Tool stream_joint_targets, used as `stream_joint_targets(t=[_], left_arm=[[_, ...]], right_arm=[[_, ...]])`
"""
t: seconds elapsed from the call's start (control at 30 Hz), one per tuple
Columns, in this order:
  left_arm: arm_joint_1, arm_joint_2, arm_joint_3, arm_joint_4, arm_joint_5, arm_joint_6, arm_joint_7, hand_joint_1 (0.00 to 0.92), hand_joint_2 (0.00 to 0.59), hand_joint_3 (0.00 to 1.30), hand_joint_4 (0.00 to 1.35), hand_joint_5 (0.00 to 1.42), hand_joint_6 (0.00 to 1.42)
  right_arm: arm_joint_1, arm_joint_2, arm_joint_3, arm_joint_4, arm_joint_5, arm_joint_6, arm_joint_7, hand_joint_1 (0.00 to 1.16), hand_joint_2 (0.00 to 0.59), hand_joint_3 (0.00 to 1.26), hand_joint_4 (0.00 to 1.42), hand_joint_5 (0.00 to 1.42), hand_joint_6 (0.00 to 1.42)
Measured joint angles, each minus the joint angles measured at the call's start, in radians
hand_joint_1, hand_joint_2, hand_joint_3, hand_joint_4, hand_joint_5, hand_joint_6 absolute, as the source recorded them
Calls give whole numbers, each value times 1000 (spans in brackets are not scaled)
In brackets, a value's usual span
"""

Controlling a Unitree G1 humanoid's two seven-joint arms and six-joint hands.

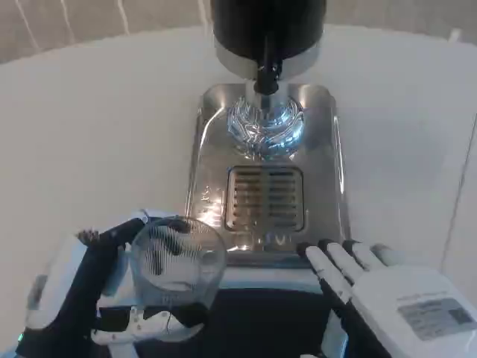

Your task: Grasp the cup under the faucet to collect the drink, then remove the cup.

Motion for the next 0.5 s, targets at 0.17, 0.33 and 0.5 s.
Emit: stream_joint_targets(t=[0.17, 0.33, 0.5], left_arm=[[-18, -3, -8, 38, 40, 16, 22, 529, 100, 962, 1166, 1362, 1424], [-29, -8, -31, 67, 75, 29, 55, 529, 100, 962, 1166, 1362, 1424], [-37, -9, -38, 74, 77, 31, 74, 529, 101, 962, 1160, 1362, 1424]], right_arm=[[0, 0, 18, 0, -28, 12, 0, 216, 517, 0, 0, 0, 0], [-4, -2, 42, 12, -49, 27, -16, 209, 516, 0, 0, 0, 0], [-5, -3, 60, 28, -62, 38, -32, 203, 516, 0, 0, 0, 0]])
